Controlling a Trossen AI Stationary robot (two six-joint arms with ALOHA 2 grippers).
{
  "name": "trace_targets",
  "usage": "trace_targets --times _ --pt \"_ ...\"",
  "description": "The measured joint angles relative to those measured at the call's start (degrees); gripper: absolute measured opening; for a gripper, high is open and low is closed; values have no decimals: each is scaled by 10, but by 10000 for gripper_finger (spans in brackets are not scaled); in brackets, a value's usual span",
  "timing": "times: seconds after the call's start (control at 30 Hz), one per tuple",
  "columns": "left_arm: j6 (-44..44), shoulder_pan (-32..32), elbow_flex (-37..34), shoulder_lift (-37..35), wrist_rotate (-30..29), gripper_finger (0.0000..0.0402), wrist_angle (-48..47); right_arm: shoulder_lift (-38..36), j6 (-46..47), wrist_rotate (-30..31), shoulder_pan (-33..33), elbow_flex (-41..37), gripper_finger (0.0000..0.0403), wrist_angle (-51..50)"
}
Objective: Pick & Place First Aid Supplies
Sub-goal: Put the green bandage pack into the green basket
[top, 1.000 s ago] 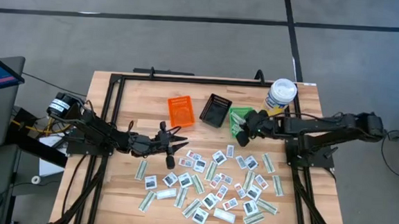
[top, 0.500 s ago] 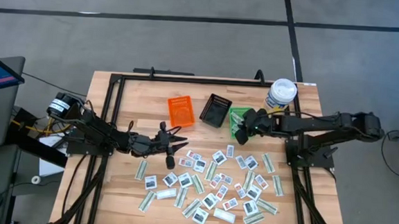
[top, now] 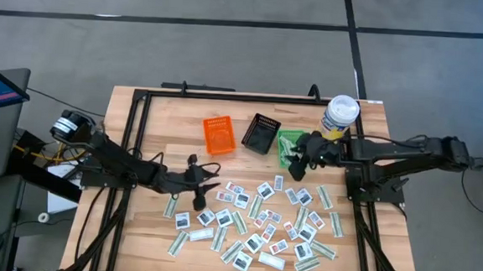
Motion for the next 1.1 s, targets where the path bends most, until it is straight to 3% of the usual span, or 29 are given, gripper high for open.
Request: trace_targets --times 0.27,0.4,0.5,0.73,1.0,1.1 --pt "-197 -41 0 -150 1 157 -305 55 53 4 98 0 162 31" --pt "-333 -50 0 -189 65 151 -466 95 50 8 125 0 161 72" --pt "-392 -56 0 -188 136 148 -536 121 50 8 134 0 162 99" --pt "-399 -65 0 -139 212 145 -550 145 50 8 136 -1 160 98" --pt "-380 -84 6 -65 207 144 -553 144 48 8 136 0 162 102" --pt "-367 -89 6 -56 199 125 -554 144 48 8 136 0 159 103"
